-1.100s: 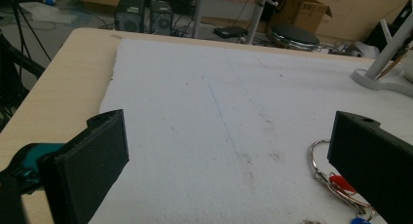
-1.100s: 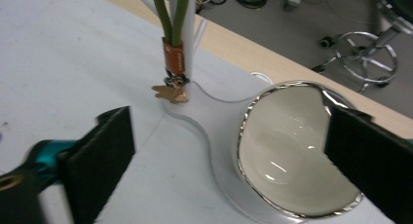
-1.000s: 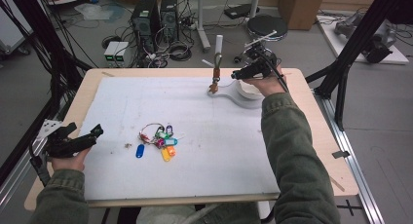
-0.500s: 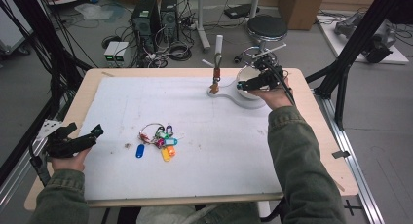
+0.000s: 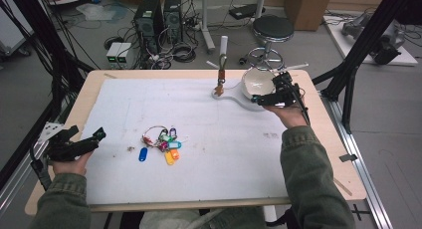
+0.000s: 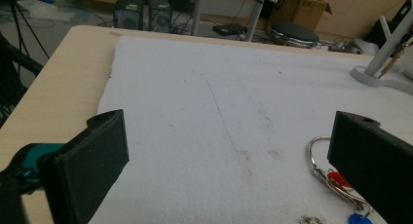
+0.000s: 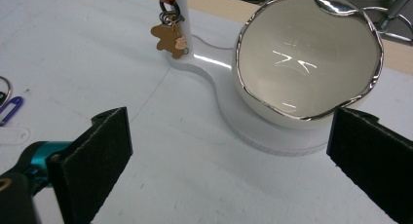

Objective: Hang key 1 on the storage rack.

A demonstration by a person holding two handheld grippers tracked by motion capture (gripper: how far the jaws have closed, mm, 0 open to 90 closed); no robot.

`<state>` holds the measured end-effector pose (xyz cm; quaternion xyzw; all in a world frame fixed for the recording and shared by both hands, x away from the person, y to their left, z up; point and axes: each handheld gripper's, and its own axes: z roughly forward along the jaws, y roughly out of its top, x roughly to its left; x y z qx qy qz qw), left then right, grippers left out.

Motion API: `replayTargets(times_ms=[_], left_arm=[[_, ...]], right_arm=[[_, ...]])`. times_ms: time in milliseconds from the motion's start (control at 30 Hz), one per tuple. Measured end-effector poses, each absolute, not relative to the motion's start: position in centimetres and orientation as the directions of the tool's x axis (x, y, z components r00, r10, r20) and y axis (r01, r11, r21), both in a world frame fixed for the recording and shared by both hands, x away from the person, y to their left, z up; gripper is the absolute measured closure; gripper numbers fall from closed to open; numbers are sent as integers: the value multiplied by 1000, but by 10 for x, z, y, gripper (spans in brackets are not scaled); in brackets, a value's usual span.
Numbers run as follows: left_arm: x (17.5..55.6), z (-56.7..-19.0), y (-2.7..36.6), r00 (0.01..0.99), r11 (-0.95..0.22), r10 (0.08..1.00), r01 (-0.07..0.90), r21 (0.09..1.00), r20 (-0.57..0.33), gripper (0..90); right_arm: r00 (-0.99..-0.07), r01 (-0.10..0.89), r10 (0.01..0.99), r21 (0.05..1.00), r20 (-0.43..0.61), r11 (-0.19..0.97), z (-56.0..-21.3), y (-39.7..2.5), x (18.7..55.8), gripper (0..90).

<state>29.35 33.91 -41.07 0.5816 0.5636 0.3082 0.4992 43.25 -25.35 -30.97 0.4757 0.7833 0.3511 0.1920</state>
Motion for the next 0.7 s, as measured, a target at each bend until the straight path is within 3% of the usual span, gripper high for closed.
replayTargets(times_ms=[700], left_arm=[[298, -411, 336, 183, 138, 959, 361, 922, -215, 17]], right_arm=[[-455, 564, 890, 786, 39, 254, -321, -273, 386, 18]])
